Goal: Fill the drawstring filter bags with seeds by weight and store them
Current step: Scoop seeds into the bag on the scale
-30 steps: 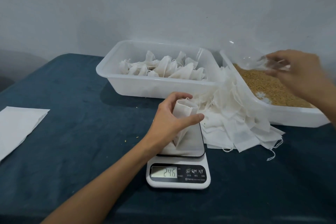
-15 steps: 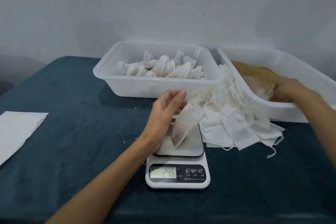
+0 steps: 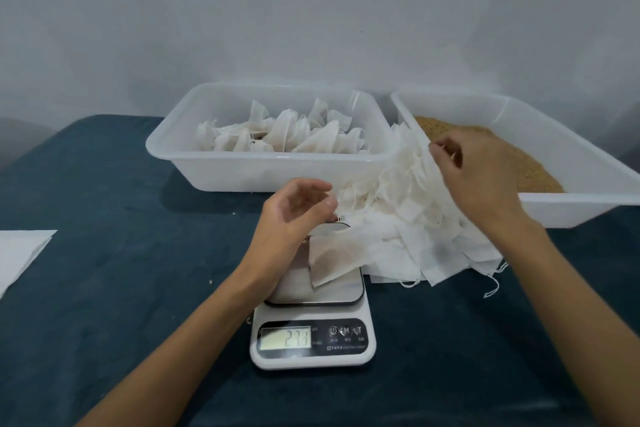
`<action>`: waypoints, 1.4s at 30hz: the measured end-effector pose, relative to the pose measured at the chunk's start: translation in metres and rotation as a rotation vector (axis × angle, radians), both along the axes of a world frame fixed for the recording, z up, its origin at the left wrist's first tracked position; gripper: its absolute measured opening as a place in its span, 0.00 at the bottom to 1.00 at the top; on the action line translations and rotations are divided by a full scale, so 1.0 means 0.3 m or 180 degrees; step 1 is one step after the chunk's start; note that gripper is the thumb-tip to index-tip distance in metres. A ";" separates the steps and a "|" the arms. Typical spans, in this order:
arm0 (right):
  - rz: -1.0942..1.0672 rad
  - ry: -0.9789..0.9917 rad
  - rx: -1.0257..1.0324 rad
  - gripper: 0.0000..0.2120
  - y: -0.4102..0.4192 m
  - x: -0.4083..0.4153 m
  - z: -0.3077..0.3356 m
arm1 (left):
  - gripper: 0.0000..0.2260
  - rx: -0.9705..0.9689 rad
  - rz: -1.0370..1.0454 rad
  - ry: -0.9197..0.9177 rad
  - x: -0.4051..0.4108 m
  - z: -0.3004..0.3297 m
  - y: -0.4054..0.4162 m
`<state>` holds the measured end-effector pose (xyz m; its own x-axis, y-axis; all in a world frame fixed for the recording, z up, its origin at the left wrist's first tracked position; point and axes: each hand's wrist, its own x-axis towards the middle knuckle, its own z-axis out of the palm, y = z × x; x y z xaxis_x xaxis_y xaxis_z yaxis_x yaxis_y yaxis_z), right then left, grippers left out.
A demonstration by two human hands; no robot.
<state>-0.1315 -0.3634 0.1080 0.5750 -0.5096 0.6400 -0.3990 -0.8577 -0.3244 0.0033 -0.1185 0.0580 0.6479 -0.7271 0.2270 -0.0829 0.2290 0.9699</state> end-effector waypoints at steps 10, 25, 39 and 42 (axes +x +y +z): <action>0.0883 -0.0749 0.0969 0.04 0.199 0.001 -0.168 | 0.34 0.2061 0.0000 -0.2988 -0.086 -0.010 -0.023; 0.1010 -0.0930 0.0935 0.03 0.179 -0.019 -0.178 | 0.05 0.0434 0.1101 -0.0689 0.244 0.261 -0.042; 0.0960 -0.0848 0.0614 0.05 0.185 -0.014 -0.151 | 0.07 0.2675 0.2540 -0.1473 1.007 0.231 -0.324; 0.0961 -0.0870 0.0589 0.12 0.181 -0.014 -0.139 | 0.07 0.2817 0.2686 -0.1326 1.070 0.187 -0.347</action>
<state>-0.1355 -0.3090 0.0663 0.5380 -0.4650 0.7030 -0.0180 -0.8402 -0.5420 0.3242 -0.2225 0.1142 0.9750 -0.1360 0.1756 -0.2174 -0.7453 0.6303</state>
